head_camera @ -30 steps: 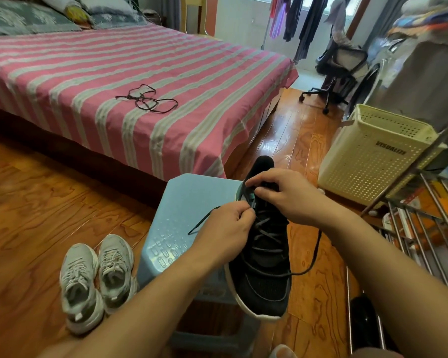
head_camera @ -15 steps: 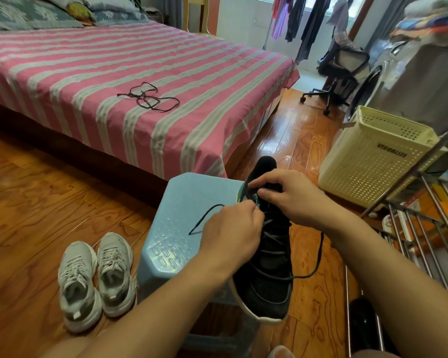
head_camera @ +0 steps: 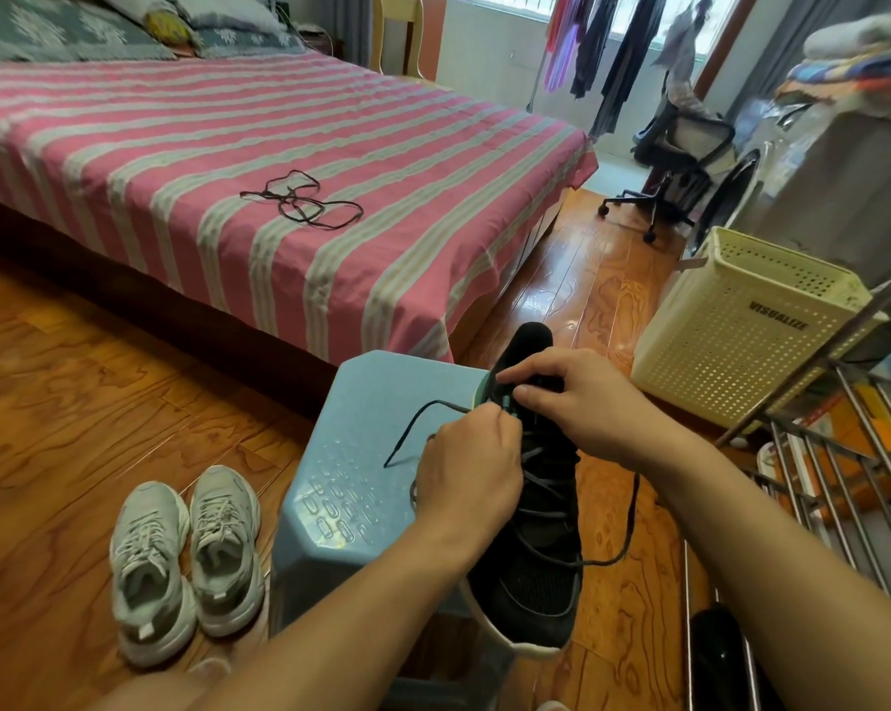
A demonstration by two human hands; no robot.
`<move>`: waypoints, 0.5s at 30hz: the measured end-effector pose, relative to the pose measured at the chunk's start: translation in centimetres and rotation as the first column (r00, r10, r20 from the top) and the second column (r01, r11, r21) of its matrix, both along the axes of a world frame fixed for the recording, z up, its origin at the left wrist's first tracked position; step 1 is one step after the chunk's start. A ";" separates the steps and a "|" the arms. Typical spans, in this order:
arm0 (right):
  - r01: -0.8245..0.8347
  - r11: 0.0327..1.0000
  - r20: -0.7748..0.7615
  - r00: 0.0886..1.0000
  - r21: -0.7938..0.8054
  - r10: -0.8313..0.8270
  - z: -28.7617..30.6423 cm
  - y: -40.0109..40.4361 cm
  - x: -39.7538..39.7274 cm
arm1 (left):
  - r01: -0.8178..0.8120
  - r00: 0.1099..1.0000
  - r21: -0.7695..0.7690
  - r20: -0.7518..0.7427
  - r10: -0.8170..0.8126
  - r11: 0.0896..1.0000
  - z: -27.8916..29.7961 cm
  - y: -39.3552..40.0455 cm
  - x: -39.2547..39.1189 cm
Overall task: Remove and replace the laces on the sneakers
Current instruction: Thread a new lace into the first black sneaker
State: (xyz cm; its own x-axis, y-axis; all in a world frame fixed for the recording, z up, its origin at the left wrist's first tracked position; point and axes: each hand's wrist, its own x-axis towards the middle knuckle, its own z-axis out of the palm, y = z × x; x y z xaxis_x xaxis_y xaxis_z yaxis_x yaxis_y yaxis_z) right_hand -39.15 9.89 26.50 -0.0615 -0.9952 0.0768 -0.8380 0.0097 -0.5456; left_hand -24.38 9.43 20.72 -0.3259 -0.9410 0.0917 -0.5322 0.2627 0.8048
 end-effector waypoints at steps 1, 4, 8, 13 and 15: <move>0.001 1.000 0.004 1.000 0.004 -0.001 0.0 0.0 0.1 | -0.019 1.000 0.000 -0.023 0.019 1.000 -0.1 0.1 -0.2; 0.009 1.000 0.028 1.000 0.022 -0.009 0.3 0.3 0.0 | 0.020 0.999 -0.085 0.039 -0.017 0.996 -0.2 0.0 -0.3; -0.026 0.997 0.067 0.998 0.070 0.022 1.0 0.2 0.1 | 0.070 0.988 -0.177 0.148 -0.044 0.982 0.6 -0.9 0.4; 0.075 0.983 0.122 0.988 0.165 -0.096 1.8 -1.1 0.5 | 0.094 0.995 -0.039 -0.017 -0.095 0.995 -0.1 -1.5 0.5; 0.064 0.974 0.058 0.995 0.216 -0.078 2.3 -1.4 0.7 | 0.122 0.981 0.083 -0.163 -0.108 0.989 -0.2 -2.2 0.7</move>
State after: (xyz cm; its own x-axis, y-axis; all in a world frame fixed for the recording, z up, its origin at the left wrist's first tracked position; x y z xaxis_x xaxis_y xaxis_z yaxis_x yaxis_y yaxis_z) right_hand -38.42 8.48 28.84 -0.1302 -0.9810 -0.1435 -0.7933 0.1899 -0.5784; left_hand -23.67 7.27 20.47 -0.4207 -0.9049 0.0650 -0.3674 0.2354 0.8998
